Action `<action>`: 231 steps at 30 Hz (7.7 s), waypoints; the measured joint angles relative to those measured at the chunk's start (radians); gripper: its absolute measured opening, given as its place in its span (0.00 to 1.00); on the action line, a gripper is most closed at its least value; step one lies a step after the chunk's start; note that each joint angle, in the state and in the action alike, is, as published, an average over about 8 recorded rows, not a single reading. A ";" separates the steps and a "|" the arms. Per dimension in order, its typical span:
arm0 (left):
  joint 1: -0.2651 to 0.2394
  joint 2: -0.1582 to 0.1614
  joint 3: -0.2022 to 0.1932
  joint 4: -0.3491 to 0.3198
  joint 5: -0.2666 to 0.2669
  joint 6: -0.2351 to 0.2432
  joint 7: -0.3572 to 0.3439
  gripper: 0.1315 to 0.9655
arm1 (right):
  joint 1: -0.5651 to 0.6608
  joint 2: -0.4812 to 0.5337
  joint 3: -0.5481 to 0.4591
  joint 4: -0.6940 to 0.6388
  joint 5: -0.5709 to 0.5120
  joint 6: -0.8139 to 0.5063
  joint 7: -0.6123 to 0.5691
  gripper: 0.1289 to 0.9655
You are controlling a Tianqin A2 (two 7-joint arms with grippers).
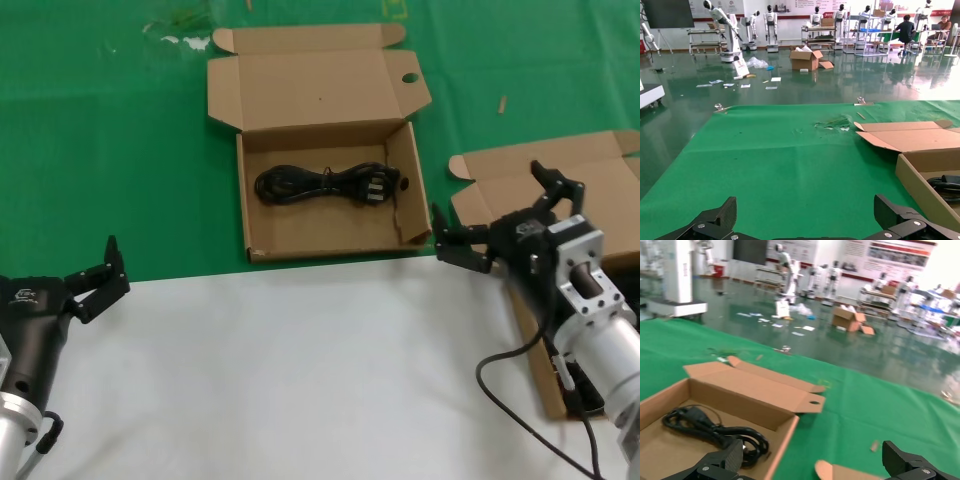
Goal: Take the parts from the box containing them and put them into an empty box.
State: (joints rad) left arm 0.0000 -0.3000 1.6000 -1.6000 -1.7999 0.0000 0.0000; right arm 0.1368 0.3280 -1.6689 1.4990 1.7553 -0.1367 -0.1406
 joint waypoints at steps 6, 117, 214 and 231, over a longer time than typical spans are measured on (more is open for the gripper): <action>0.000 0.000 0.000 0.000 0.000 0.000 0.000 1.00 | -0.059 -0.012 0.030 0.043 0.019 0.058 0.060 1.00; 0.000 0.000 0.000 0.000 0.000 0.000 0.000 1.00 | -0.112 -0.023 0.056 0.083 0.037 0.112 0.115 1.00; 0.000 0.000 0.000 0.000 0.000 0.000 0.000 1.00 | -0.112 -0.023 0.056 0.083 0.037 0.112 0.115 1.00; 0.000 0.000 0.000 0.000 0.000 0.000 0.000 1.00 | -0.112 -0.023 0.056 0.083 0.037 0.112 0.115 1.00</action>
State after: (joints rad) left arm 0.0000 -0.3000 1.6000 -1.6000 -1.8000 0.0000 0.0000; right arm 0.0246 0.3050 -1.6124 1.5818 1.7919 -0.0245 -0.0253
